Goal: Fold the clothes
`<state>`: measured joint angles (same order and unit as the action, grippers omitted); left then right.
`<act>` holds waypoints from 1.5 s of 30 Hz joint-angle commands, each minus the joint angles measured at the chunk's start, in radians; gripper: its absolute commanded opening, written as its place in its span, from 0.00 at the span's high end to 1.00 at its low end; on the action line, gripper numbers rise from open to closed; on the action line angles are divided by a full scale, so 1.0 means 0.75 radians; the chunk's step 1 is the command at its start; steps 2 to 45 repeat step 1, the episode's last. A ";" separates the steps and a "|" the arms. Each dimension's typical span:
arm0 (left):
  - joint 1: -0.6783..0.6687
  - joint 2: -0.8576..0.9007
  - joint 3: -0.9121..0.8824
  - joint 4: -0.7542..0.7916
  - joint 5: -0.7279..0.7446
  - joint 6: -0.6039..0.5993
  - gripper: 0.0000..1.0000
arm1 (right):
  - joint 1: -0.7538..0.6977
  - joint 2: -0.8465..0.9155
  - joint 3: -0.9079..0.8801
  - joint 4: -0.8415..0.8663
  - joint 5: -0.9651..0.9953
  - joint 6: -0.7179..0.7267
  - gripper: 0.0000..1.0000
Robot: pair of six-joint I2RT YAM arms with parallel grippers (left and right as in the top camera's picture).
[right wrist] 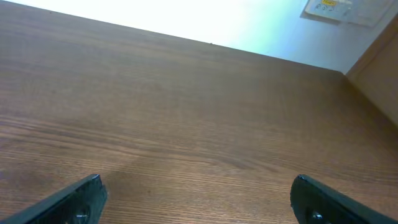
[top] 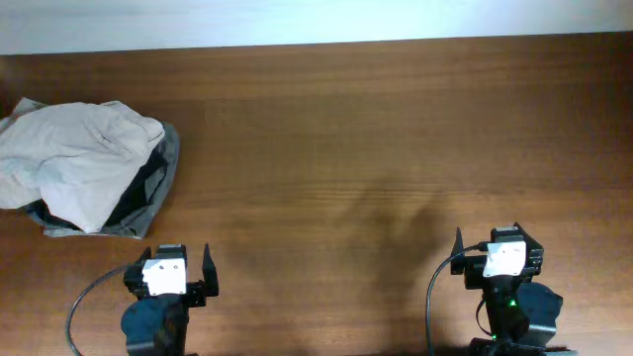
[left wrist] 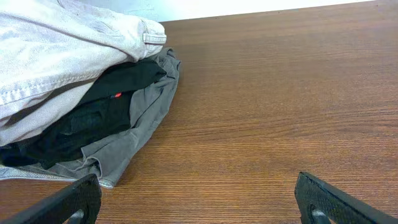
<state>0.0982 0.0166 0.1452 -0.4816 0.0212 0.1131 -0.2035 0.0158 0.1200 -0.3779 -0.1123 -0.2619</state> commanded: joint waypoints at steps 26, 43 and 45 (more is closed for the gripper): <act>-0.006 -0.014 -0.013 0.006 -0.014 0.022 0.01 | -0.010 -0.009 -0.010 0.001 0.017 0.006 0.01; -0.006 -0.014 -0.013 0.006 -0.014 0.022 0.01 | -0.010 -0.009 -0.010 0.001 0.017 0.006 0.01; -0.006 -0.014 -0.013 0.006 -0.014 0.022 0.01 | -0.010 -0.009 -0.010 0.001 0.017 0.006 0.01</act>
